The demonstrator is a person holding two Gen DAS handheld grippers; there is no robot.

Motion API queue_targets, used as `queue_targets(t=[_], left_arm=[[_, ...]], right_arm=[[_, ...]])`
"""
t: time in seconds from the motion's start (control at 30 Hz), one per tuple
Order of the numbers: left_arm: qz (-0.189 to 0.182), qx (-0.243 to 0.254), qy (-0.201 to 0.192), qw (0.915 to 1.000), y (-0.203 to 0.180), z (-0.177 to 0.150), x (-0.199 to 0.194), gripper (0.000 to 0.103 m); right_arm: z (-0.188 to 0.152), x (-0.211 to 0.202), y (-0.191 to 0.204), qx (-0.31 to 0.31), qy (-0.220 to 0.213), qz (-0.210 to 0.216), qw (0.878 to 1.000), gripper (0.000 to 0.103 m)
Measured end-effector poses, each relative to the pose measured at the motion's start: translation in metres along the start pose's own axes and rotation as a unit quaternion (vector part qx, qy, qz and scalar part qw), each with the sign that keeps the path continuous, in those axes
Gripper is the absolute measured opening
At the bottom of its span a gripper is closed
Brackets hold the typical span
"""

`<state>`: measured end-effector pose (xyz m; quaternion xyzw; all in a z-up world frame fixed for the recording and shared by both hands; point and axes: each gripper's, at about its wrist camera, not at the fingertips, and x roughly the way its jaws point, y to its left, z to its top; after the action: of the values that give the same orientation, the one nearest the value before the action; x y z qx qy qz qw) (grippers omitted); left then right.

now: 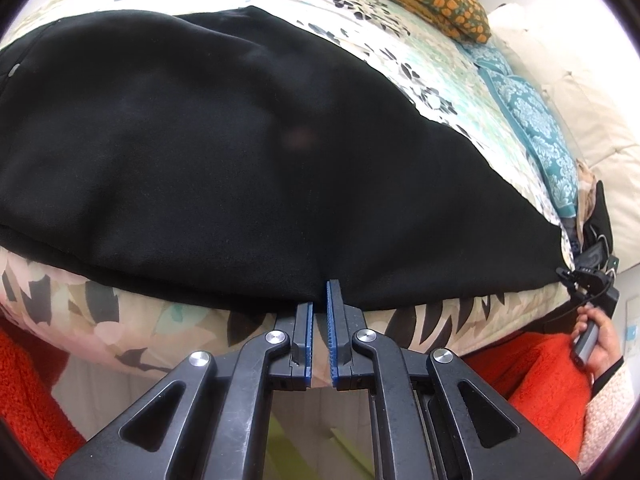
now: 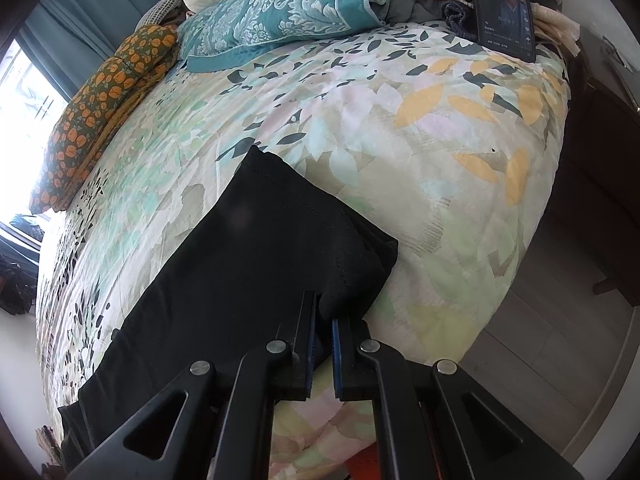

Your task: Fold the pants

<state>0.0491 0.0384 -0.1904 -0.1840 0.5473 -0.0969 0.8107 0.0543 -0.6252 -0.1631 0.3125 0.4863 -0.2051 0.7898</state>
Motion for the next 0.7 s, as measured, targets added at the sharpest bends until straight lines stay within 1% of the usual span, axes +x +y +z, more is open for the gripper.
queue_targets(t=[0.03,0.07,0.1,0.13,0.17,0.2,0.23,0.27,0.3,0.33,0.37,0.4,0.43,0.47,0.5,0.57,0.6,0.63,0.7], left_arm=[[0.005,0.001,0.002,1.0000,0.000,0.000,-0.001,0.011],[0.013,0.004,0.005,0.9999,0.000,-0.001,-0.001,0.012],[0.016,0.005,0.011,0.9998,-0.001,-0.003,-0.002,0.014],[0.021,0.004,0.023,0.9995,-0.002,-0.005,-0.003,0.024],[0.027,-0.001,0.037,0.9989,-0.001,-0.009,-0.003,0.032],[0.030,-0.008,0.045,0.9985,0.001,-0.013,-0.007,0.053],[0.029,-0.016,0.043,0.9985,0.002,-0.019,-0.015,0.059],[0.023,-0.024,0.038,0.9987,0.004,-0.023,-0.024,0.059],[0.013,-0.032,0.030,0.9990,0.006,-0.026,-0.035,0.059],[0.004,-0.038,0.014,0.9992,0.008,-0.024,-0.047,0.059],[0.001,-0.042,-0.011,0.9991,0.012,-0.017,-0.061,0.059],[0.006,-0.045,-0.044,0.9980,0.018,-0.006,-0.074,0.060],[0.016,-0.048,-0.077,0.9957,0.025,0.009,-0.084,0.066],[0.029,-0.049,-0.103,0.9931,0.032,0.026,-0.090,0.070],[0.044,-0.049,-0.115,0.9912,0.041,0.043,-0.091,0.073],[0.079,-0.047,-0.116,0.9890,0.060,0.071,-0.081,0.073],[0.104,-0.045,-0.108,0.9877,0.069,0.077,-0.072,0.073],[0.129,-0.047,-0.089,0.9866,0.080,0.080,-0.062,0.072],[0.169,-0.048,-0.020,0.9842,0.101,0.071,-0.038,0.069]], right_arm=[[0.000,0.000,0.000,0.001,0.000,0.003,1.000,0.006],[0.000,-0.002,-0.001,0.002,-0.001,0.009,1.000,0.010],[-0.001,-0.005,-0.002,0.003,-0.005,0.009,1.000,0.012],[-0.001,-0.012,-0.002,0.002,-0.016,0.005,1.000,0.022],[-0.002,-0.020,-0.002,0.001,-0.033,-0.003,0.999,0.053],[-0.004,-0.031,-0.003,0.002,-0.054,-0.007,0.999,0.078],[-0.007,-0.045,-0.005,0.004,-0.086,-0.001,0.996,0.100],[-0.010,-0.059,-0.005,0.004,-0.118,-0.001,0.993,0.103],[-0.014,-0.073,-0.002,-0.002,-0.148,-0.008,0.989,0.103],[-0.019,-0.084,0.004,-0.014,-0.170,-0.018,0.985,0.103],[-0.025,-0.090,0.013,-0.033,-0.182,-0.021,0.982,0.103],[-0.029,-0.093,0.027,-0.059,-0.181,-0.013,0.982,0.103],[-0.036,-0.091,0.044,-0.088,-0.170,-0.001,0.982,0.103],[-0.044,-0.087,0.063,-0.118,-0.151,0.011,0.981,0.103],[-0.053,-0.081,0.084,-0.148,-0.132,0.024,0.980,0.103],[-0.077,-0.069,0.127,-0.200,-0.099,0.063,0.973,0.103],[-0.091,-0.062,0.148,-0.222,-0.083,0.082,0.968,0.103],[-0.106,-0.054,0.168,-0.245,-0.066,0.096,0.962,0.103],[-0.137,-0.036,0.203,-0.297,-0.032,0.118,0.947,0.103]])
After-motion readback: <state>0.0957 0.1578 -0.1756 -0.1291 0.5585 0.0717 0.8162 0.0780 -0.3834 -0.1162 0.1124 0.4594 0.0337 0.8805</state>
